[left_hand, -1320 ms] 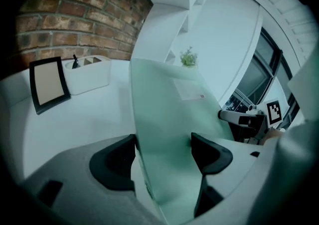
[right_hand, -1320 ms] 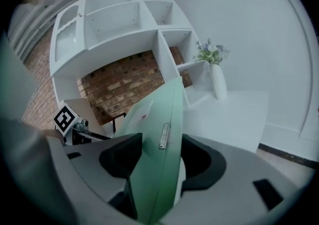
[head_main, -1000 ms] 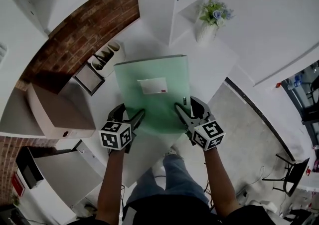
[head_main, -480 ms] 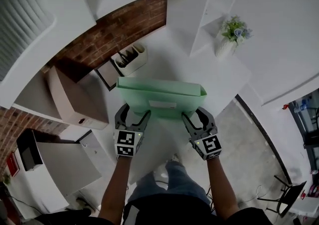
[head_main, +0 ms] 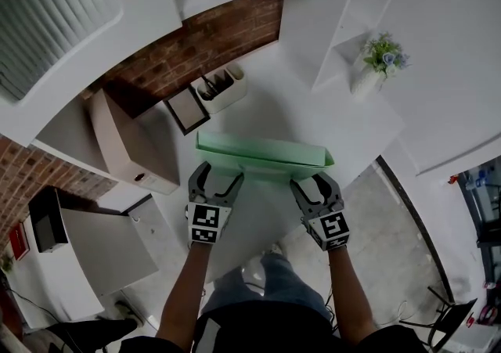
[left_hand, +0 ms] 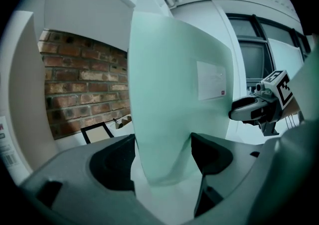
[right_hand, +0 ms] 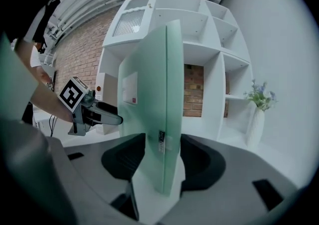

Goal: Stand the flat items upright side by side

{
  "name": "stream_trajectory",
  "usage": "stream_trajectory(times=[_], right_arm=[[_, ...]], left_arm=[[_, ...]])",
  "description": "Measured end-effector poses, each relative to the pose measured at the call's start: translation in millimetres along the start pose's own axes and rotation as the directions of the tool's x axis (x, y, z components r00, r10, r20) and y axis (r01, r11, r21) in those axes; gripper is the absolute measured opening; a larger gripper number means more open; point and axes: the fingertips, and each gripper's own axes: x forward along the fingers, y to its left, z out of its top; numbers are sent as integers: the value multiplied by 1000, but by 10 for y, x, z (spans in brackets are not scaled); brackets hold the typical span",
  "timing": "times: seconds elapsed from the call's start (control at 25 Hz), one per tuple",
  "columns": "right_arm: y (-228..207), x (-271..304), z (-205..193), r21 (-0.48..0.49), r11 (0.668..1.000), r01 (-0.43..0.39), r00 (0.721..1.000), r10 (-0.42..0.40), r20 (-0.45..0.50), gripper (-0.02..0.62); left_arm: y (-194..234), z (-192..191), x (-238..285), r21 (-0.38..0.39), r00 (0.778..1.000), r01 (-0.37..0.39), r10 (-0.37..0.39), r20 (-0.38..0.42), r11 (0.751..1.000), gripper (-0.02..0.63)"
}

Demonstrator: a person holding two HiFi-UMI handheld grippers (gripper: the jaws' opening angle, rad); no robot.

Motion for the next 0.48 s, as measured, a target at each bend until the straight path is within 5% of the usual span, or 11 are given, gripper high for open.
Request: stream_trajectory(times=[0.48], right_arm=[[-36, -22, -1, 37, 991, -131, 991, 132, -8, 319]], left_arm=[[23, -22, -11, -40, 1000, -17, 18, 15, 999, 345]])
